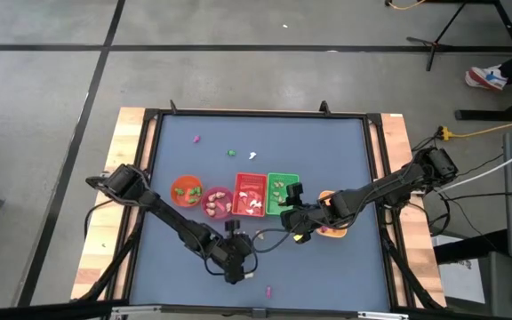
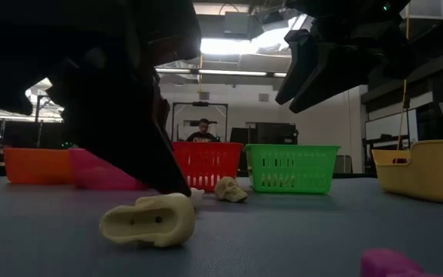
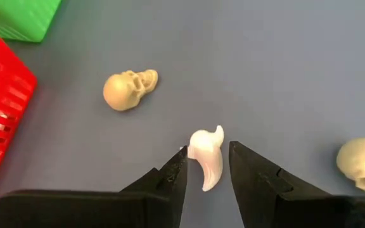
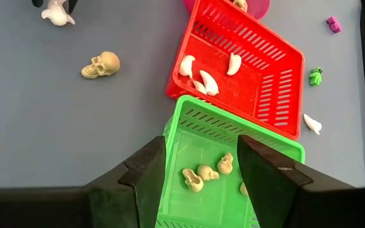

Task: Sort Halloween decoration
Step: Put the white ghost toy into the red bin

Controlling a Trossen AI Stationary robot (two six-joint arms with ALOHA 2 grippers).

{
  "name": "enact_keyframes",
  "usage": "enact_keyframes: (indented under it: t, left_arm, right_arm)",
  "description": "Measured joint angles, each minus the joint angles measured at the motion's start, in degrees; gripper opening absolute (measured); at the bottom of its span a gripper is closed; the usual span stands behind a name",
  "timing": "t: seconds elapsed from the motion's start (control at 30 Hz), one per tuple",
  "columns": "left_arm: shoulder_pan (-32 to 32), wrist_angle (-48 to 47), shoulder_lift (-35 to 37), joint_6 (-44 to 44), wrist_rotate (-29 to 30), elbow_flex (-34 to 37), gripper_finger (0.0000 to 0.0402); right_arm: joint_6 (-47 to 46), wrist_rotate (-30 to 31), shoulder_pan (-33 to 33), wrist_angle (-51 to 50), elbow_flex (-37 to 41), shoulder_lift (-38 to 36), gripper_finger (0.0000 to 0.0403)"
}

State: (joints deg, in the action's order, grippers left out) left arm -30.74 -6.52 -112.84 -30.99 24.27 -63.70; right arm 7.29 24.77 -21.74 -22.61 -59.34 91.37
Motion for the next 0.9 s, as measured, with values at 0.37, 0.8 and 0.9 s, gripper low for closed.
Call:
enact_keyframes:
  t: [0.37, 0.8, 0.9]
  left_arm:
    - [0.1, 0.2, -0.1, -0.4, 0.0, 0.0, 0.0105]
    - [0.3, 2.2, -2.0, -0.5, -0.1, 0.0, 0.0172]
    - [0.2, 3.3, -2.6, -0.4, -0.1, -0.1, 0.0171]
  right_arm:
    - [0.0, 0.0, 0.0, 0.0, 0.0, 0.0, 0.0195]
    - [0.0, 0.0, 0.0, 0.0, 0.0, 0.0, 0.0195]
    - [0.0, 0.0, 0.0, 0.0, 0.0, 0.0, 0.0195]
